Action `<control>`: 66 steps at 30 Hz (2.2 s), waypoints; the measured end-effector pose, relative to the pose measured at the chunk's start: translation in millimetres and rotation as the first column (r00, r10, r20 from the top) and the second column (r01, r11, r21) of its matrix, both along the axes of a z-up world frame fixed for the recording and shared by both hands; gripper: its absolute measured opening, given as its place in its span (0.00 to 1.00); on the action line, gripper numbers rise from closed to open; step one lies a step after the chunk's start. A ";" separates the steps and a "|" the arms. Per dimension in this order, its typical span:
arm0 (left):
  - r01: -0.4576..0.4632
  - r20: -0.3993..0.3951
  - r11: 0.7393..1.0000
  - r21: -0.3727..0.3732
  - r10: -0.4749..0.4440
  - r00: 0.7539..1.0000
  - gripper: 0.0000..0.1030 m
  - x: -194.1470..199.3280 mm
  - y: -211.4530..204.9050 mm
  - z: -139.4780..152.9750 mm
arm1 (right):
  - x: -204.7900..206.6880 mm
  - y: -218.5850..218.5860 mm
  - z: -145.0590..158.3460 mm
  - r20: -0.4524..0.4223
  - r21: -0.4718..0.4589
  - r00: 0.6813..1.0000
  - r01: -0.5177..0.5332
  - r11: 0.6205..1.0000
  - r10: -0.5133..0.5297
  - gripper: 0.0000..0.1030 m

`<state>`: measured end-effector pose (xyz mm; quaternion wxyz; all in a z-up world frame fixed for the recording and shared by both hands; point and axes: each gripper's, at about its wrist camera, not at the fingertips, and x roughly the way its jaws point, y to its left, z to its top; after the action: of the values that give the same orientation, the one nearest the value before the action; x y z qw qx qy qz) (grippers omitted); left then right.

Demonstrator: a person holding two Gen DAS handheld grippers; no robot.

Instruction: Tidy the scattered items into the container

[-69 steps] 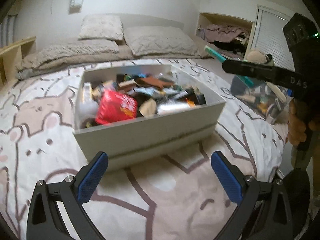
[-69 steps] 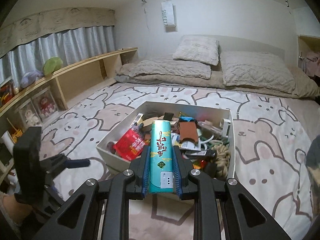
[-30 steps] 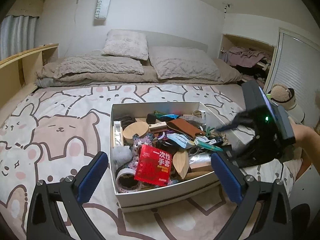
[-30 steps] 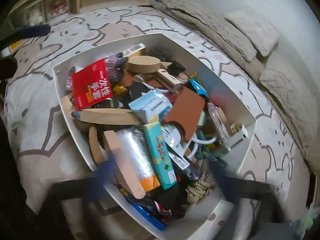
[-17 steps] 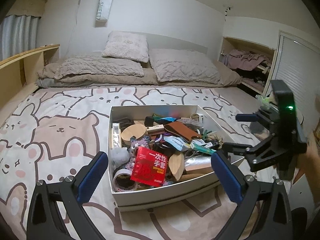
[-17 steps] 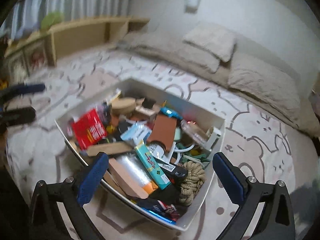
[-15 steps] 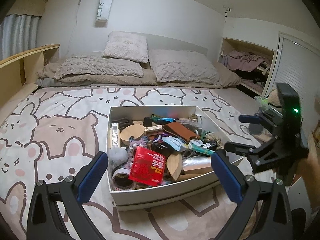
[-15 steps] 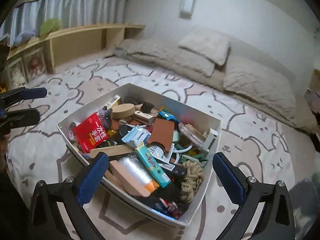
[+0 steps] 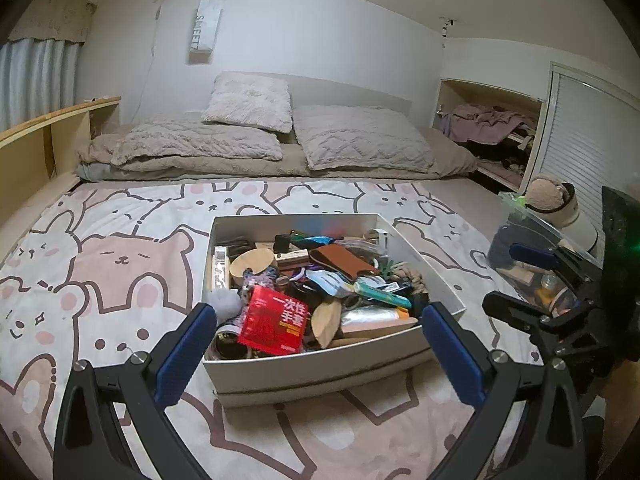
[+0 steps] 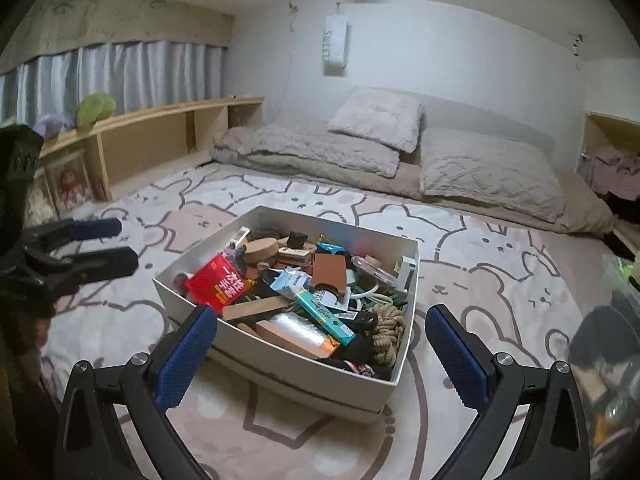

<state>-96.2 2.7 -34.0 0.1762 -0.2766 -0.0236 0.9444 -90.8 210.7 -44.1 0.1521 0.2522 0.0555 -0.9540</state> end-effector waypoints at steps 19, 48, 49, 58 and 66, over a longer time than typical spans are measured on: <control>-0.067 -0.091 0.996 -0.066 0.060 0.994 1.00 70.7 14.1 27.5 | 71.7 18.5 15.7 -0.043 -0.098 0.993 0.107 0.990 -0.111 1.00; -0.129 -0.089 0.986 -0.108 0.119 0.989 1.00 131.4 10.3 18.0 | 122.5 23.0 17.9 -0.066 -0.071 0.984 0.163 0.984 -0.168 1.00; -0.129 -0.087 0.986 -0.110 0.120 0.989 1.00 132.0 10.0 16.9 | 122.6 22.6 17.4 -0.064 -0.072 0.984 0.163 0.984 -0.168 1.00; -0.138 -0.072 0.984 -0.117 0.130 0.989 1.00 132.7 8.9 10.5 | 124.3 21.2 12.6 -0.046 -0.066 0.985 0.162 0.985 -0.165 1.00; -0.148 -0.065 0.981 -0.129 0.140 0.988 1.00 131.6 8.0 7.8 | 125.1 19.7 11.2 -0.043 -0.065 0.986 0.161 0.985 -0.164 1.00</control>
<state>35.4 10.7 -26.2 0.0891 -0.2588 0.0244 0.9615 34.2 230.4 -32.9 0.0802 0.2282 0.0091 -0.9703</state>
